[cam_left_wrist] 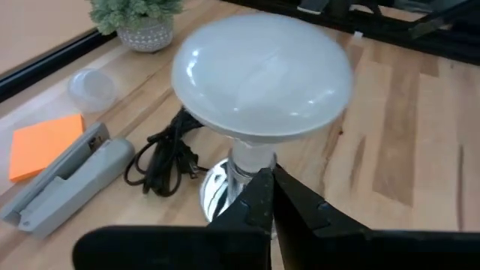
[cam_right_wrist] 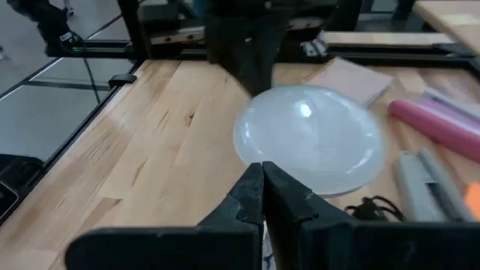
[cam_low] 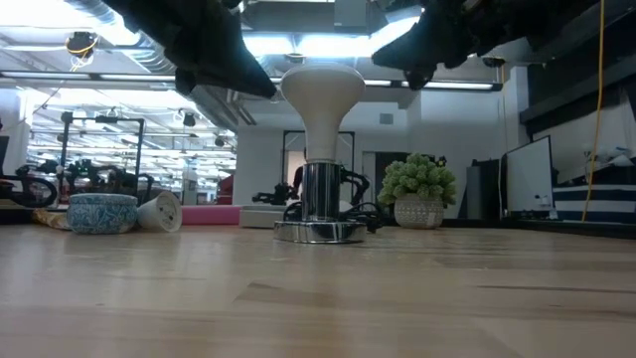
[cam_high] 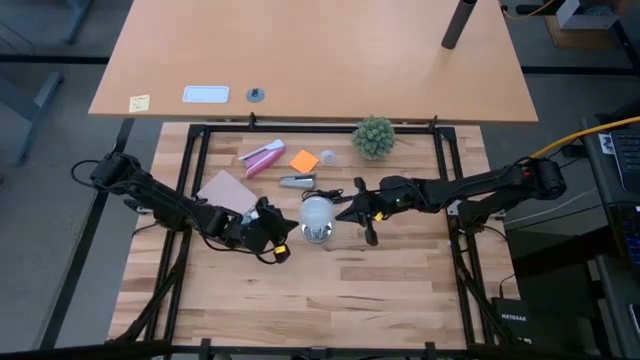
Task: Screw lightbulb
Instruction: Insert the lightbulb on the lamp
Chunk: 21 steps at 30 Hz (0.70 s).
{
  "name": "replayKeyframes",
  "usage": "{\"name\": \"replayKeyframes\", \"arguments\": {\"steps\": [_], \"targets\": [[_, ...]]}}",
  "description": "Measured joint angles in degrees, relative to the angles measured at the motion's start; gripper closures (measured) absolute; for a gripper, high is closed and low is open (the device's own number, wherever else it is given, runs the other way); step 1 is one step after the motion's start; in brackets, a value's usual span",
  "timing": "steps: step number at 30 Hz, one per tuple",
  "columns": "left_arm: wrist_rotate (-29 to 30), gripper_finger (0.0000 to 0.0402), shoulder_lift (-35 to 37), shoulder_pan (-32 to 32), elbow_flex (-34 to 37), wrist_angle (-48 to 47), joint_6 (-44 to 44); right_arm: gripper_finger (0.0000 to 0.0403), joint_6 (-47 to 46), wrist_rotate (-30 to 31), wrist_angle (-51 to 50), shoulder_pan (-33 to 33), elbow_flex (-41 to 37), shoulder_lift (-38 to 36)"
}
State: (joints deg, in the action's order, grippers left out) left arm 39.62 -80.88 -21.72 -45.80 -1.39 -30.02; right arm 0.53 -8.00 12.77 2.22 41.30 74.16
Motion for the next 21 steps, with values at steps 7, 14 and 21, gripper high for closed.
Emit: {"name": "replayKeyframes", "arguments": {"steps": [7,14,21], "targets": [[0.0,0.0401,0.0,-1.0,0.0,4.9,-0.3,0.0394,5.4,11.0,-0.3,0.0,0.0,-3.2],[-2.5,0.0401,-1.9,-0.8,0.0,8.3,-1.4,0.0394,8.8,13.5,4.6,-0.2,0.0,1.1],[-3.0,0.0401,-2.6,-0.7,0.0,8.3,-1.9,0.0394,8.7,13.6,5.1,-2.0,0.0,5.5]]}}
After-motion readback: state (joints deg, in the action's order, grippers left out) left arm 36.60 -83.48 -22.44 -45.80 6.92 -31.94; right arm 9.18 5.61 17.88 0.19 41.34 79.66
